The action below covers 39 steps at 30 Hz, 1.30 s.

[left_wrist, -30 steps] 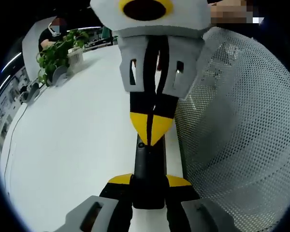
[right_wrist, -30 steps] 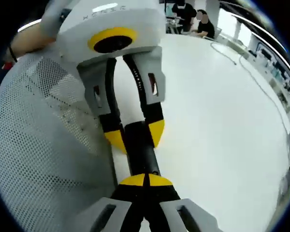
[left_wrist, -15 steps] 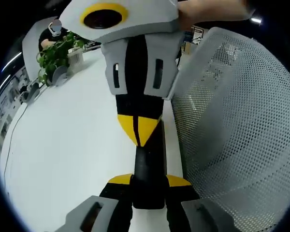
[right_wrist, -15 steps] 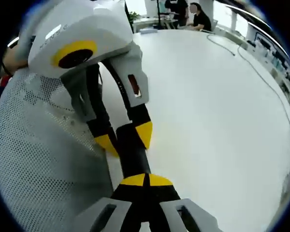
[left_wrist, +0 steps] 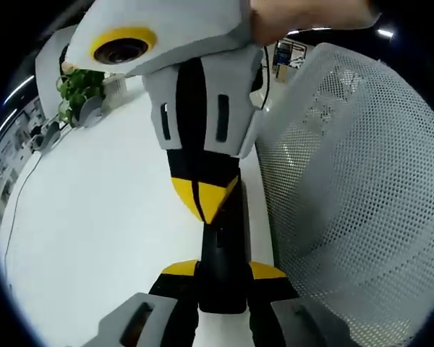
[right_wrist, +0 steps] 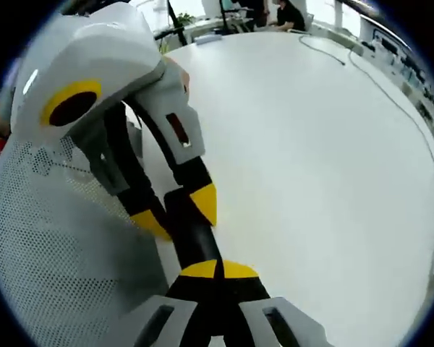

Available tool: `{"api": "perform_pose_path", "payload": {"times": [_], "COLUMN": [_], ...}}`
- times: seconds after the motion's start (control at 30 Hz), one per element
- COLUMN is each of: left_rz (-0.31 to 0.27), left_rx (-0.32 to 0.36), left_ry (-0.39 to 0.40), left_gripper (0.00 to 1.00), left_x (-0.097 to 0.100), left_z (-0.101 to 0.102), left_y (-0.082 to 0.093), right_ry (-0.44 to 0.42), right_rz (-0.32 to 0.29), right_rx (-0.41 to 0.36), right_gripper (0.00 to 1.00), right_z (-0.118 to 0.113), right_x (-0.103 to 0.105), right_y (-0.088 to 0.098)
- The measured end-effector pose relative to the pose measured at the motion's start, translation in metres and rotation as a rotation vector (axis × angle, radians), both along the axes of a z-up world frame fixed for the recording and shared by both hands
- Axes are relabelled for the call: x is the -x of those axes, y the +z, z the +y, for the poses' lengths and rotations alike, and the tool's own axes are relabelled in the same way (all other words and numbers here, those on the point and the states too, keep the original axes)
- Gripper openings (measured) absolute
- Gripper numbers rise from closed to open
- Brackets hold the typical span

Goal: Press the specified remote control buttons in sequence, fully releasing each button before pressing the next.

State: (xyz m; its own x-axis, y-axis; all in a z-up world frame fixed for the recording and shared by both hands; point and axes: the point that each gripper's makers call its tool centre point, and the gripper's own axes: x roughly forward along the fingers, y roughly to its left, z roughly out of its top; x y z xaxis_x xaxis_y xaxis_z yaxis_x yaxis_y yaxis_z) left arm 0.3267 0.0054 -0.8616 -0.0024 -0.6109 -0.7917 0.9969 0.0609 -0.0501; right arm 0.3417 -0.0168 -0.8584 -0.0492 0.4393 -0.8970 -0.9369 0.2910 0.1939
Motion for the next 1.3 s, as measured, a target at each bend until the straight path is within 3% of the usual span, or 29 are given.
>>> {"api": "perform_pose_path", "payload": {"times": [0.17, 0.33, 0.57, 0.83, 1.13, 1.3], "left_rz": [0.002, 0.002, 0.001, 0.003, 0.002, 0.004], "left_rx": [0.004, 0.002, 0.002, 0.0, 0.0, 0.003], "left_ry": [0.005, 0.001, 0.002, 0.002, 0.003, 0.007], "left_gripper": [0.24, 0.24, 0.24, 0.24, 0.24, 0.24], "left_x": [0.0, 0.0, 0.0, 0.0, 0.001, 0.001], "left_z": [0.0, 0.0, 0.0, 0.0, 0.0, 0.0], "left_y": [0.0, 0.0, 0.0, 0.0, 0.0, 0.0], "right_ry": [0.011, 0.036, 0.079, 0.208, 0.204, 0.163], "right_rz": [-0.117, -0.111, -0.125, -0.218, -0.268, -0.249], "right_rx": [-0.042, -0.082, -0.076, -0.017, -0.034, -0.059], "right_gripper": [0.0, 0.0, 0.0, 0.0, 0.0, 0.0], "right_z": [-0.002, 0.005, 0.01, 0.012, 0.012, 0.011], "right_x": [0.001, 0.015, 0.014, 0.015, 0.015, 0.014], "right_y": [0.003, 0.008, 0.007, 0.005, 0.004, 0.007]}}
